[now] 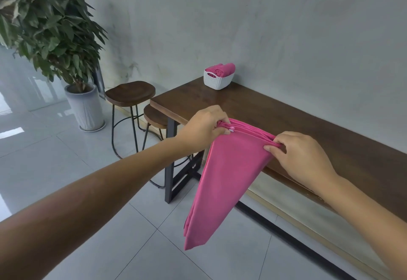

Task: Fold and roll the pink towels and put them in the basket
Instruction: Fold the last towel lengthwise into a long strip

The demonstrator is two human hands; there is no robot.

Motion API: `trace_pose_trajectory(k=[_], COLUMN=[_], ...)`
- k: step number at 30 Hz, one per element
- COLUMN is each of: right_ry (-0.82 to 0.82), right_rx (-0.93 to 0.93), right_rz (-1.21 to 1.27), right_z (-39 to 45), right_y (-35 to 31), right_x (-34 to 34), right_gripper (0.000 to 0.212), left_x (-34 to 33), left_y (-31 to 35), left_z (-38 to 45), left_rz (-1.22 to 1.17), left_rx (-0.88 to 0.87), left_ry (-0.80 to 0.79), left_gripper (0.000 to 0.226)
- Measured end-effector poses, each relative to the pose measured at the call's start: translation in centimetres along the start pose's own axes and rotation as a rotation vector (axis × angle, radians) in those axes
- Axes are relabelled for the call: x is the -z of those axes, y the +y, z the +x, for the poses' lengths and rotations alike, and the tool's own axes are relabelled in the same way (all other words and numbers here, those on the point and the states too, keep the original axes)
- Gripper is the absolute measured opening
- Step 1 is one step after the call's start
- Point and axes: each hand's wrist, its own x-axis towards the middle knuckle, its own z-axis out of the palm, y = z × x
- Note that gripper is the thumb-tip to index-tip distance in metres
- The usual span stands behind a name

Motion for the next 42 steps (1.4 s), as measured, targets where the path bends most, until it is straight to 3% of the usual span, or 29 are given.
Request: trace_pose_trajectory(k=[3, 8, 9, 12, 14, 16, 23, 31, 37, 42], right_ry=[0.008, 0.040, 0.039, 0.025, 0.067, 0.087, 0.174, 0.386, 0.403, 0.423], right_rx=[-0.051, -0.140, -0.168, -0.318, -0.430, -0.566, -0.878, -0.932, -1.014, -1.101], right_rz=[0.017, 0.091, 0.098, 0.060, 0.096, 0.260, 0.802, 1.007, 1.137, 1.169], right_z=[-0.9, -3.3, -3.8, -4.8, -5.2, -5.5, -5.4, -2.6, 0.7, 2.4], right_y=[1.0, 1.9, 2.0, 3.3, 4.8, 6.5, 12.8, 20.6, 25.6, 28.8], right_x=[0.1, 0.5, 0.6, 0.4, -0.2, -0.8, -4.7, -7.9, -10.6, -15.6], right_gripper=[0.026, 0.009, 0.014, 0.038, 0.020, 0.004, 0.009, 0.011, 0.008, 0.010], left_x=[-1.1, -3.2, -3.8, -6.4, -8.5, -10.6, -18.5, -26.5, -32.2, -37.6], left_y=[0.6, 2.1, 2.3, 2.7, 3.0, 3.4, 5.3, 7.3, 7.5, 6.1], left_z=[1.1, 2.7, 3.1, 4.3, 5.1, 5.8, 9.7, 16.5, 20.0, 20.8], left_rz=[-0.069, -0.294, -0.310, -0.255, -0.238, -0.256, -0.361, -0.735, -0.857, -0.847], left_rx=[-0.023, 0.091, 0.112, 0.070, 0.039, 0.051, 0.122, 0.438, 0.703, 0.839], left_ry=[0.009, -0.054, -0.079, -0.132, -0.159, -0.194, -0.264, -0.305, -0.184, -0.049], left_gripper=[0.011, 0.035, 0.038, 0.019, 0.015, 0.016, 0.023, 0.021, 0.039, 0.026])
